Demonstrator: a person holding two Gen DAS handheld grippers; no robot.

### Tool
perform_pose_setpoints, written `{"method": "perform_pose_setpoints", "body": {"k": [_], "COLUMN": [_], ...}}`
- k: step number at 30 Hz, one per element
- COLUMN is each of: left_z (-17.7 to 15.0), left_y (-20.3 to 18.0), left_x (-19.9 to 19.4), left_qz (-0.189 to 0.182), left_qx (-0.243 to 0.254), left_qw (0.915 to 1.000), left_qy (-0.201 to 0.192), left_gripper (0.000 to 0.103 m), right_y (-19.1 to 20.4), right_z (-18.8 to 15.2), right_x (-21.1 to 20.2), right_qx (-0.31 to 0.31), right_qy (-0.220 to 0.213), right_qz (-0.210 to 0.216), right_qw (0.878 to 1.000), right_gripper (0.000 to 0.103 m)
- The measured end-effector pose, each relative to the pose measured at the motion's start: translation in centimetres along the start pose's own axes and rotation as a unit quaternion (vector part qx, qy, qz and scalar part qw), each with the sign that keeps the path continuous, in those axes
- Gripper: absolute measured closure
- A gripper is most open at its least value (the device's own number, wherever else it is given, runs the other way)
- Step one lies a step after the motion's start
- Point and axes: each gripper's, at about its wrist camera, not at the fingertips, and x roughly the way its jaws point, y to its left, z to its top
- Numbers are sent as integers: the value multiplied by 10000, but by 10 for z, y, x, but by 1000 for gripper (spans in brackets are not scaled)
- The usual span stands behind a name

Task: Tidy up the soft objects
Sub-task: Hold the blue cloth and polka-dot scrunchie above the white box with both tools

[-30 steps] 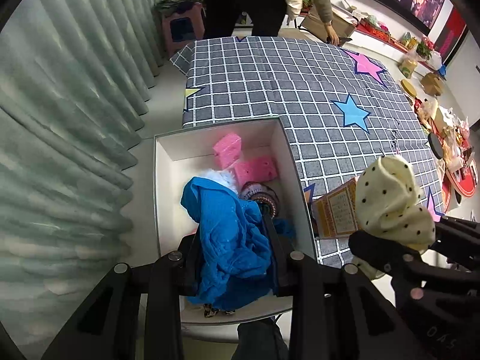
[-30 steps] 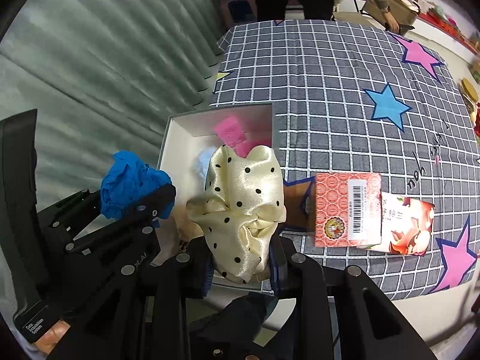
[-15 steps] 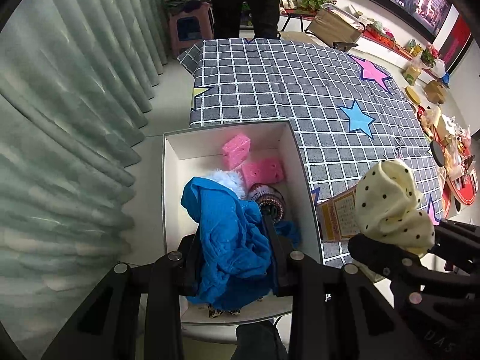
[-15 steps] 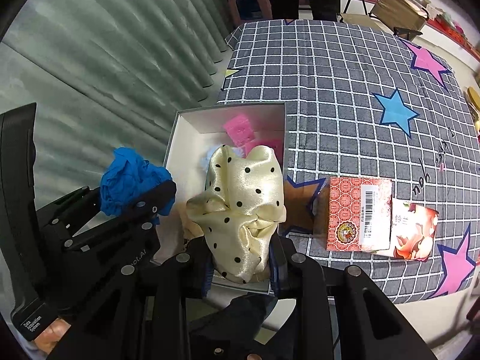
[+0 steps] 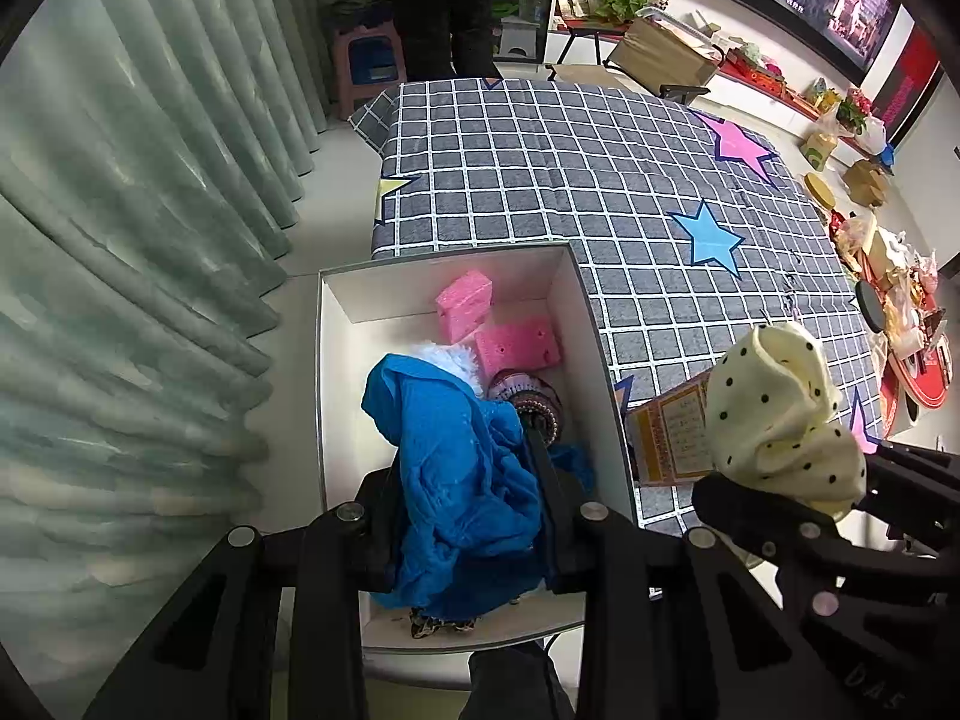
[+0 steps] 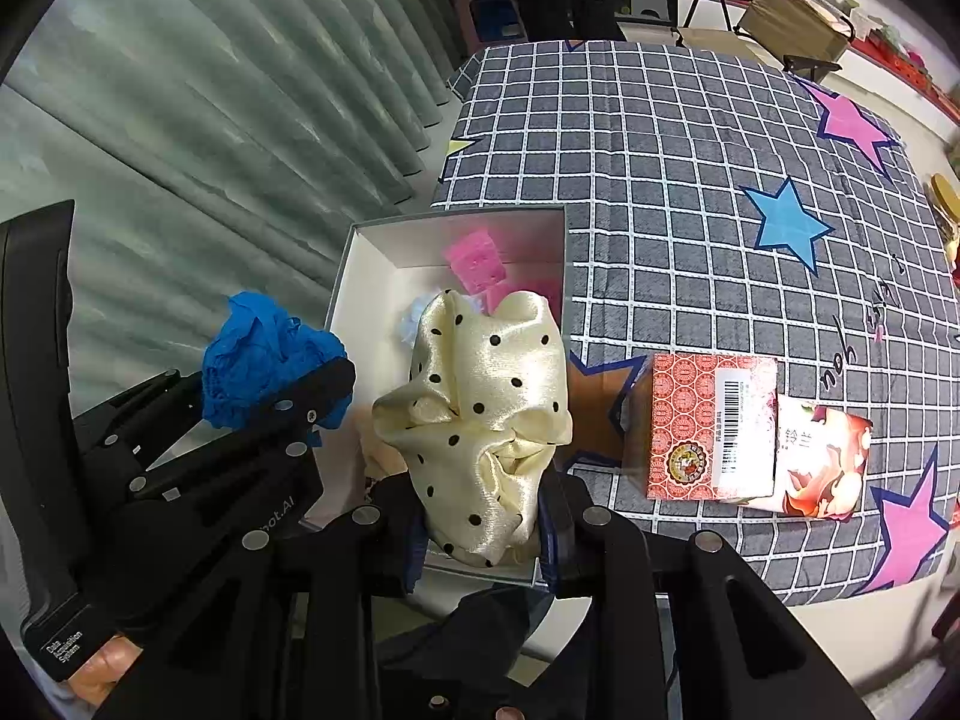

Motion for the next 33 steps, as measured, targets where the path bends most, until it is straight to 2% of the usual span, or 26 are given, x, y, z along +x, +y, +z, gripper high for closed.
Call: {"method": "perform_pose_setpoints", "body": {"k": [18,33], "left_z": [2,0], "left_y": [-1,8], "left_x": [2,15], "left_qz": [-29,-37], "left_qx": [0,-213], "left_qw": [10000,9996], "left_qy": [32,206], "left_gripper": [69,69], "right_y": [2,4], "right_z": [1,6], "right_x": [1,10], "right_qx": [41,3], "right_qy": [18,161], "right_qz": [-25,-9], "right_qw": [10000,9999], "right_gripper": [73,73]}}
